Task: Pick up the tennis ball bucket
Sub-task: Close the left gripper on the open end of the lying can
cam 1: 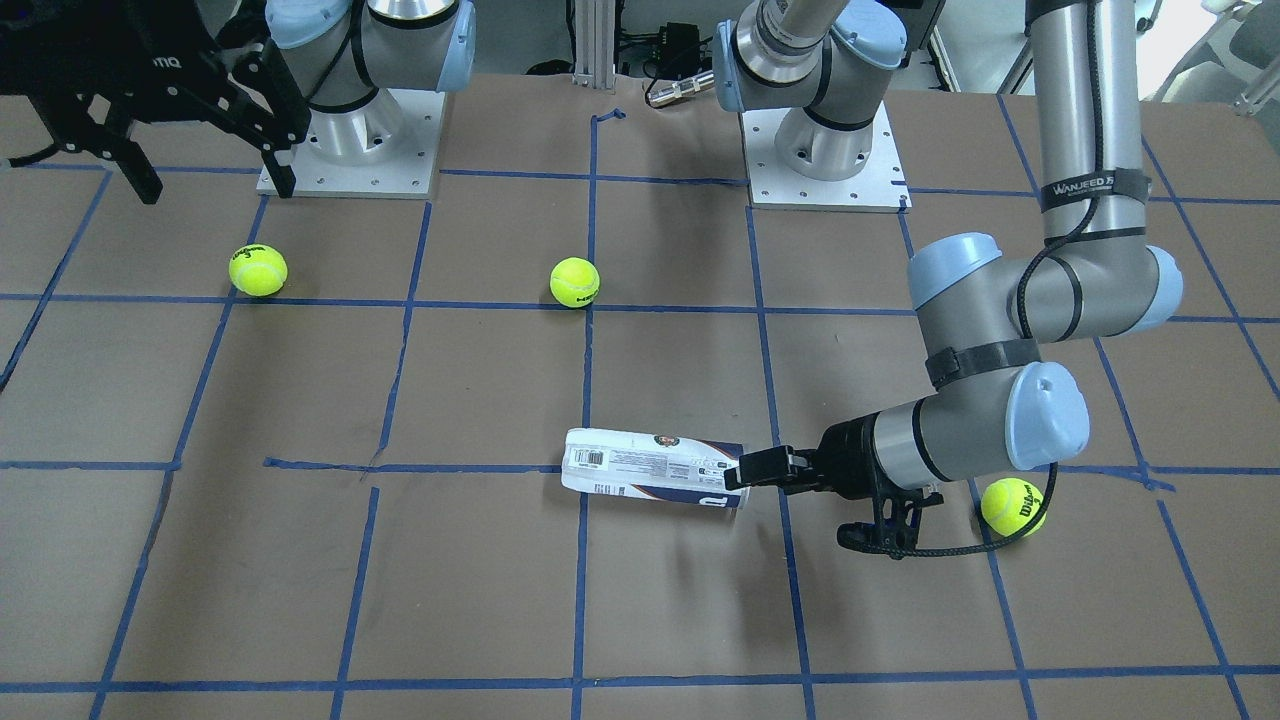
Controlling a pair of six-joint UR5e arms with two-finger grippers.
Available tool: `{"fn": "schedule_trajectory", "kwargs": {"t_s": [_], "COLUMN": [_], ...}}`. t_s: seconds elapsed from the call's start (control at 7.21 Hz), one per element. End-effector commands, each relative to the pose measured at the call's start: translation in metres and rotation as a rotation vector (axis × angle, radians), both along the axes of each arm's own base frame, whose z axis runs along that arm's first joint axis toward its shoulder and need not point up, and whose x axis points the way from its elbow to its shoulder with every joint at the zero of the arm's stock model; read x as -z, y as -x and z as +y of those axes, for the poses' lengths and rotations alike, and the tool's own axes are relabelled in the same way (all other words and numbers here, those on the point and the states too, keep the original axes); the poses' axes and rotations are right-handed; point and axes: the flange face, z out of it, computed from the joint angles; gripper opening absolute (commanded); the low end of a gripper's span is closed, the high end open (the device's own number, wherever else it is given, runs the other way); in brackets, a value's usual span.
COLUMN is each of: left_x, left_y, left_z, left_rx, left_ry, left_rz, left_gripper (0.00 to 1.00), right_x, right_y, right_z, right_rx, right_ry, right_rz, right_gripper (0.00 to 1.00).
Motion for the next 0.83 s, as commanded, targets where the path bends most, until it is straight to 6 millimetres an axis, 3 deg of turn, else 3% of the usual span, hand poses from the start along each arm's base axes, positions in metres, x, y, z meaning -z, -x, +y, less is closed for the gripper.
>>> {"fn": "schedule_trajectory", "kwargs": {"t_s": [0.0, 0.28, 0.69], "left_x": [0.01, 0.015, 0.028], "left_y": [0.001, 0.008, 0.002], "left_z": [0.002, -0.001, 0.005], "left_rx": [0.156, 0.128, 0.102], "left_ry": [0.1, 0.098, 0.01], "left_rz": [0.029, 0.122, 0.138], "left_gripper": [1.0, 1.0, 1.0], "right_x": [0.011, 0.039, 0.049], "right_y": [-0.007, -0.008, -0.006], "right_z": [-0.021, -0.018, -0.015], "right_rx": [0.033, 0.067, 0.094], "right_ry": [0.075, 0.026, 0.013], "right_rz": [0.018, 0.017, 0.07], "right_gripper": [1.0, 1.0, 1.0]}}
